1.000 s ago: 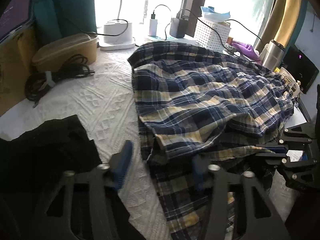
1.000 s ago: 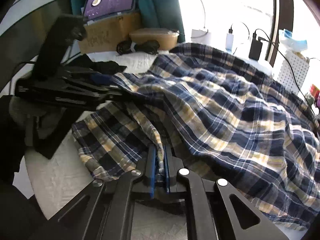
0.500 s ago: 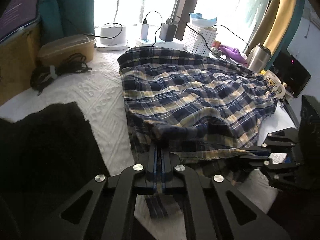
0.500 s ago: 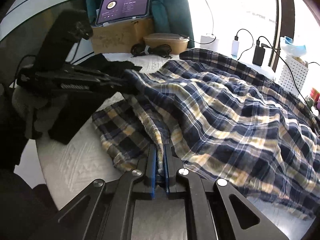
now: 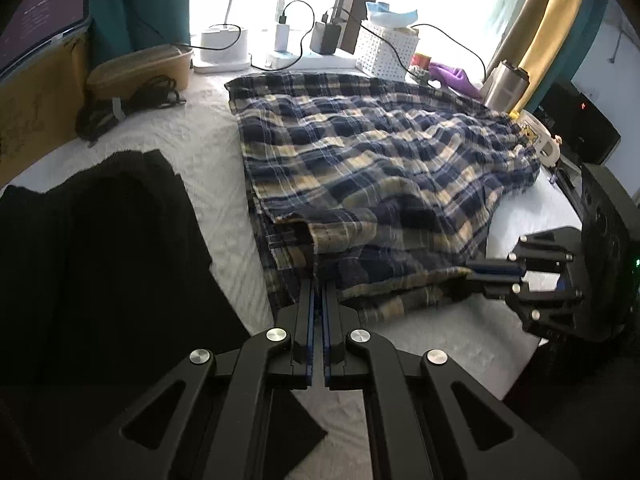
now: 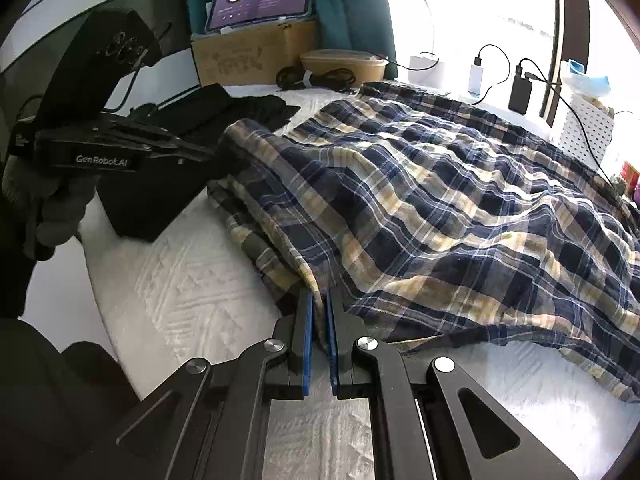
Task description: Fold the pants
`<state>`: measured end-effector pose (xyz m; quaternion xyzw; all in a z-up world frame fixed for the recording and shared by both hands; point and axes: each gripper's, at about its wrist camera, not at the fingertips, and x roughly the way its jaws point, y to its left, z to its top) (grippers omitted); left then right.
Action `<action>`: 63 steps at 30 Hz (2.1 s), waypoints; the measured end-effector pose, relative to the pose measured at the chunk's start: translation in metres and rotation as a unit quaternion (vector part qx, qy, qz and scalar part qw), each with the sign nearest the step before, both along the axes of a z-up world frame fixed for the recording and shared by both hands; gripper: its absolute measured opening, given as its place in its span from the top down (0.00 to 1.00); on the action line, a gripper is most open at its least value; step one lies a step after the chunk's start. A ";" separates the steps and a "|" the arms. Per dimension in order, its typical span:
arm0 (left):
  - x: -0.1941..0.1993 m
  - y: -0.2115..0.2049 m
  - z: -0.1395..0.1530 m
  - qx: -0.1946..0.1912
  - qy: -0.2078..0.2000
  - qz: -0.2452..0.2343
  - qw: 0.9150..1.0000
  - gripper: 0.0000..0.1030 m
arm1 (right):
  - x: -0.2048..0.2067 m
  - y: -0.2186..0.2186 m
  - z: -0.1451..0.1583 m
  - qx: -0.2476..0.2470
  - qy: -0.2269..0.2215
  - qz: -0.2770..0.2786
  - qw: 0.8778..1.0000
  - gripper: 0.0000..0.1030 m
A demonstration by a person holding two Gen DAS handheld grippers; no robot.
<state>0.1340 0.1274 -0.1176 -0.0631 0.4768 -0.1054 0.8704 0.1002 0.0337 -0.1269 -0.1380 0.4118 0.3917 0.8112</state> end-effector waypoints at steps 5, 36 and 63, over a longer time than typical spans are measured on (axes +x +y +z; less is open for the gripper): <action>-0.005 0.000 0.010 -0.009 -0.017 0.007 1.000 0.98 | -0.003 -0.001 0.002 0.002 -0.004 0.010 1.000 0.93; -0.011 0.032 -0.006 0.001 0.022 0.115 0.993 0.98 | 0.007 0.011 0.012 0.013 0.019 0.038 0.999 0.47; 0.070 0.030 0.015 0.045 0.016 0.134 0.990 0.66 | 0.118 -0.108 0.034 0.028 -0.028 -0.166 0.985 0.47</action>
